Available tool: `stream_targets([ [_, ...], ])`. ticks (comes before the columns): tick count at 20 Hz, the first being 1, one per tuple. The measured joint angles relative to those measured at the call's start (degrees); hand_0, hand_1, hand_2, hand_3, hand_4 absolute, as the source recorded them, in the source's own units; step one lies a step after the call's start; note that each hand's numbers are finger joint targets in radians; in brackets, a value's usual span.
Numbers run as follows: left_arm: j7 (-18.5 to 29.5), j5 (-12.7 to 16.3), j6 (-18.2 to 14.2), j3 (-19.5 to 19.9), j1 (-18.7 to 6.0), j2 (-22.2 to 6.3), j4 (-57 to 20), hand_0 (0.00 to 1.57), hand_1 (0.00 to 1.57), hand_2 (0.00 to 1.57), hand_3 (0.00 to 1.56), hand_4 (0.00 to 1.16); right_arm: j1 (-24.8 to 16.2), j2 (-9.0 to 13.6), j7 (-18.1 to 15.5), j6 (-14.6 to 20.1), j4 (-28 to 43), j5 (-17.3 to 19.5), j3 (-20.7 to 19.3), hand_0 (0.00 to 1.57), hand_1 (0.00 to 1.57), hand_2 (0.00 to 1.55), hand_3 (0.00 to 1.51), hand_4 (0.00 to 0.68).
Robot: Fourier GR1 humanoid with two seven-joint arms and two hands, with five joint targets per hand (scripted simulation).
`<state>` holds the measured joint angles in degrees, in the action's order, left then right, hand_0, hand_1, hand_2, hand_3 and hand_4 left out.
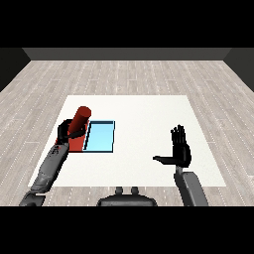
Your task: Pick the red can and put it in the red box
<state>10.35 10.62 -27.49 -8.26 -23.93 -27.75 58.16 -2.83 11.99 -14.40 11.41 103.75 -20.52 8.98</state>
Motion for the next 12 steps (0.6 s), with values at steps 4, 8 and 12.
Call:
stream_targets([
  [4, -1.9, -2.5, 1.3, 0.3, -2.6, -2.0, -12.5, 1.57, 1.57, 1.53, 1.42, 1.00, 0.0, -0.1, -0.9, -0.8, -1.8, 0.0, -0.6, 0.00, 0.00, 0.00, 0.00, 0.000],
  [8, -4.0, -5.4, 2.2, -0.1, -5.6, -3.2, -25.1, 1.06, 1.06, 0.98, 0.62, 0.82, 2.2, -0.7, -2.2, -1.2, -5.4, -0.1, -1.6, 0.00, 0.00, 0.00, 0.00, 0.000],
  [12, -4.9, -7.4, 3.0, -0.3, -8.9, -1.9, -36.2, 0.96, 0.96, 0.91, 0.00, 0.72, 3.4, -1.0, -4.1, -2.0, -9.0, 0.4, -2.2, 0.00, 0.00, 0.00, 0.00, 0.000],
])
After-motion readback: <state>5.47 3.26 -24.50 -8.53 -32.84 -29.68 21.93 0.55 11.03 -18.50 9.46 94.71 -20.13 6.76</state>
